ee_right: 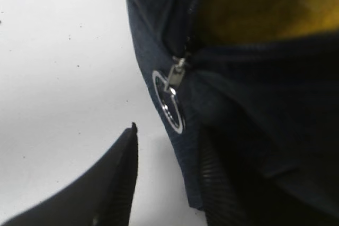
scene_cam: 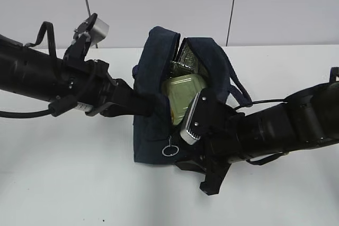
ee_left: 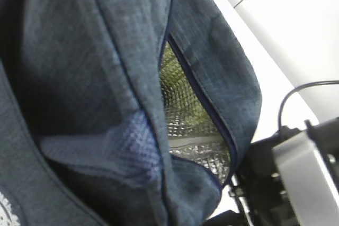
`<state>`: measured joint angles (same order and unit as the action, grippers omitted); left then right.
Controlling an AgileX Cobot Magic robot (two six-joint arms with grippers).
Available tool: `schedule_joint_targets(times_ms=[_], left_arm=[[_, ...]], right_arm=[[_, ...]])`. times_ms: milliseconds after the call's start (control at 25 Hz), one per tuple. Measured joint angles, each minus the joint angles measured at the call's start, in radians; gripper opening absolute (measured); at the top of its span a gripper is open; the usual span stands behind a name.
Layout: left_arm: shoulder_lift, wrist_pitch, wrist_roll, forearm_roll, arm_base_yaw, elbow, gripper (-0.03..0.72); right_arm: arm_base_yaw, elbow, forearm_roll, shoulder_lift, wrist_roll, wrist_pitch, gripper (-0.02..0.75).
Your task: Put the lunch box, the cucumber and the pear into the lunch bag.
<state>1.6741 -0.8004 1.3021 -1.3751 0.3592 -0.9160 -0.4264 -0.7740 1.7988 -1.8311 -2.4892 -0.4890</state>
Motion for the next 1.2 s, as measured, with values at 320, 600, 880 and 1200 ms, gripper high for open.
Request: schedule_joint_targets(times_ms=[320, 600, 880, 1200], left_arm=[[0.0, -0.023, 0.0, -0.002, 0.0, 0.0, -0.011], [0.0, -0.027, 0.0, -0.002, 0.0, 0.0, -0.011], [0.0, -0.032, 0.0, -0.003, 0.0, 0.0, -0.012], [0.0, -0.036, 0.0, -0.009, 0.0, 0.0, -0.012]], right_arm=[[0.0, -0.015, 0.0, -0.017, -0.022, 0.004, 0.305], [0.0, -0.015, 0.0, -0.018, -0.029, -0.01, 0.305], [0.0, -0.015, 0.0, -0.018, -0.029, -0.054, 0.304], [0.0, -0.018, 0.0, -0.034, -0.031, -0.062, 0.218]])
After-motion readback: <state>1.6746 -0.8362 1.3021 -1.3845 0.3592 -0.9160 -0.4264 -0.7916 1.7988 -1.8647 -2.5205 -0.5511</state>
